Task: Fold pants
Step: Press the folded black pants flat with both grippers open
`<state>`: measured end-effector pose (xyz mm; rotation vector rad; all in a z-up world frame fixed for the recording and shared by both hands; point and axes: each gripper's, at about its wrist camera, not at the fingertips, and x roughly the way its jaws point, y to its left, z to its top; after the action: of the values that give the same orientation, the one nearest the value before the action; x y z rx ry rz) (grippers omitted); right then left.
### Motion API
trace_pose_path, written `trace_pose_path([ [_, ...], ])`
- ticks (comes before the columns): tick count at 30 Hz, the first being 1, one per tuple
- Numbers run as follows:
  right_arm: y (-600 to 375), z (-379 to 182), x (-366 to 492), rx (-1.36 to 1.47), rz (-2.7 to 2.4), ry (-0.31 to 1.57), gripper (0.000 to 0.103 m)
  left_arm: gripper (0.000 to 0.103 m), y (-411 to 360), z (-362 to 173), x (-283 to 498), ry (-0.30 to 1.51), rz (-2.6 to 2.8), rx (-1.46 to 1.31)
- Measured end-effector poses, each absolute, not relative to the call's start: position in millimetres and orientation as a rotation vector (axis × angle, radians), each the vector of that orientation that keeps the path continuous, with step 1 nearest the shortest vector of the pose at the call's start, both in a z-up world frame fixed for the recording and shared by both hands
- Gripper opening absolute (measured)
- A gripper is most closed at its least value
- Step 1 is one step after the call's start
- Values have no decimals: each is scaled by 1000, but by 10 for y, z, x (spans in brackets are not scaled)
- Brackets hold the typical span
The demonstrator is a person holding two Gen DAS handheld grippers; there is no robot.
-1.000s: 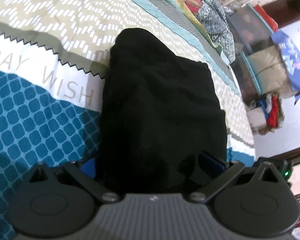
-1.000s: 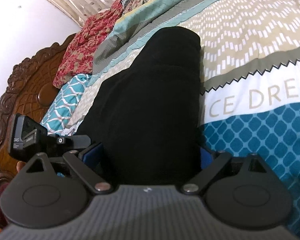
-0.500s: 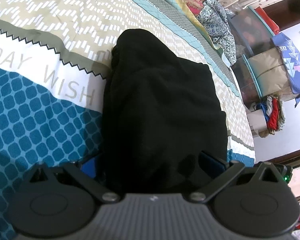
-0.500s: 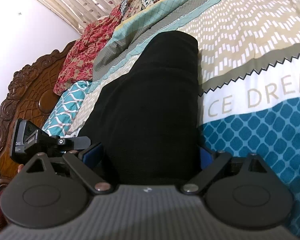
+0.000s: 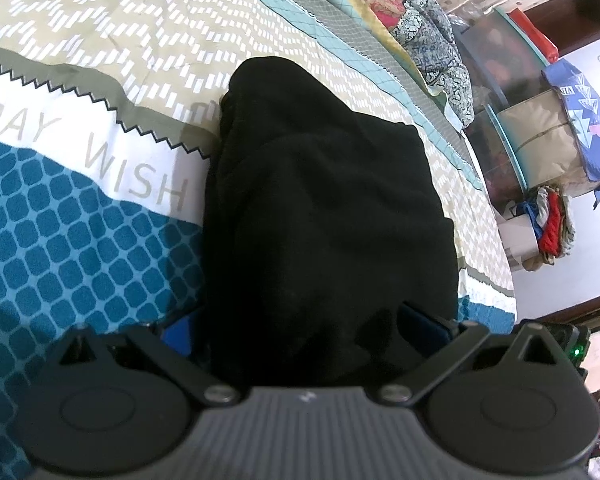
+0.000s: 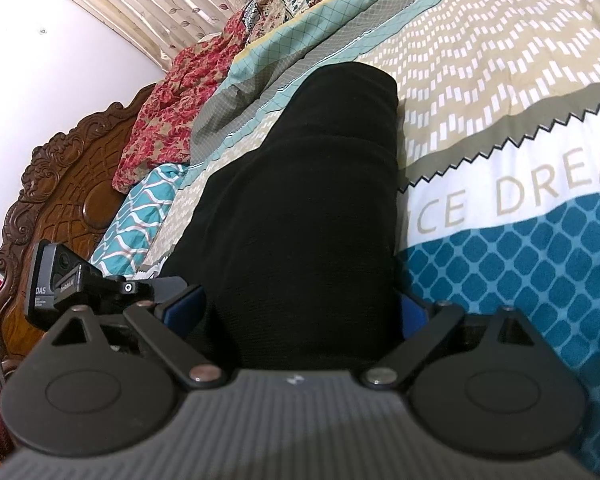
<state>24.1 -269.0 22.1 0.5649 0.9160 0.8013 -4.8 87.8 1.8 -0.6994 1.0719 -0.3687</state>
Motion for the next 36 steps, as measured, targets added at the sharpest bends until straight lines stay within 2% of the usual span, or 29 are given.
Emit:
trace_pose_path([
  [18,-2707,245,245,590,780,928,96,103,973,-14,-39,1075,-385,-750],
  [24,-2825,251,266,648,730,943,81,103,1139,-48,16,1081,-358,-885],
  [27,-2843,248,288,666,717,937,76,103,1095,-68,65,1076,-356,-871],
  [30,-2740,229,342,661,714,977,64,101,934,-36,60,1064,-357,-802],
  [31,-2716,243,355,666,721,989,59,97,869,-3,48,1063,-350,-767],
  [32,-2712,265,355,671,729,992,53,82,816,32,33,1067,-338,-735],
  [33,-2715,301,354,672,737,991,51,76,783,73,14,1074,-319,-711],
  [35,-2711,417,308,654,744,964,45,56,755,184,-2,1062,-305,-686],
  [36,-2679,485,275,626,748,942,44,52,736,267,5,1046,-298,-659],
])
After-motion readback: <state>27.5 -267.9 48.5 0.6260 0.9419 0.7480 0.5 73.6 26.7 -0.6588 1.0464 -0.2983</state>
